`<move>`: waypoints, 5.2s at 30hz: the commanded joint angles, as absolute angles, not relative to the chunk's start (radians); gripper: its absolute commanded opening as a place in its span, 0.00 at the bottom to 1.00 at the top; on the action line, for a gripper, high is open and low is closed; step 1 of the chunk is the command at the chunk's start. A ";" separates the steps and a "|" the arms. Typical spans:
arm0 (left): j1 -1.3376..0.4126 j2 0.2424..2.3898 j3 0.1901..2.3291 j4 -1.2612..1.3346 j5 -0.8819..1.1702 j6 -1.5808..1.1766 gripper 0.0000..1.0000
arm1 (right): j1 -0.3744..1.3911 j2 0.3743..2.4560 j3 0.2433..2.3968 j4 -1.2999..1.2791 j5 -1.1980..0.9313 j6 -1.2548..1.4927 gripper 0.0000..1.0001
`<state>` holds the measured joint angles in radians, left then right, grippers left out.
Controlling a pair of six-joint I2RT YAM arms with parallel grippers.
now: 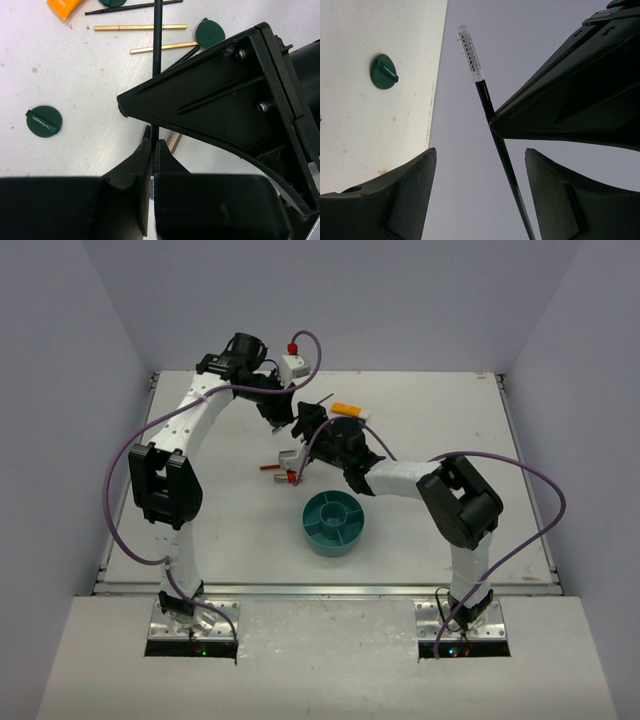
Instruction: Organize the makeup
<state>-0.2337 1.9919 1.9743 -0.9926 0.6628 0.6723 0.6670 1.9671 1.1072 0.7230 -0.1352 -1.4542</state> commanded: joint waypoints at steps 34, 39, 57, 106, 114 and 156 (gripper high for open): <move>-0.248 1.934 1.980 -1.021 0.727 0.708 0.00 | 0.638 1.973 1.171 0.688 -0.175 -1.397 0.56; -0.250 1.931 1.982 -1.029 0.736 0.716 0.00 | 0.637 1.988 1.197 0.681 -0.179 -1.381 0.37; -0.246 1.915 2.038 -0.922 0.687 0.576 0.92 | 0.630 1.972 1.158 0.732 -0.167 -1.284 0.00; -0.106 1.569 1.474 -0.569 0.626 0.346 0.92 | 0.543 1.680 0.531 1.565 -0.844 0.575 0.00; -0.134 1.547 1.488 -0.638 0.759 0.430 0.88 | 0.553 1.759 0.585 1.641 -0.864 0.620 0.00; -0.147 1.525 1.528 -0.676 0.784 0.497 0.88 | 0.614 1.814 0.582 1.694 -0.834 0.592 0.18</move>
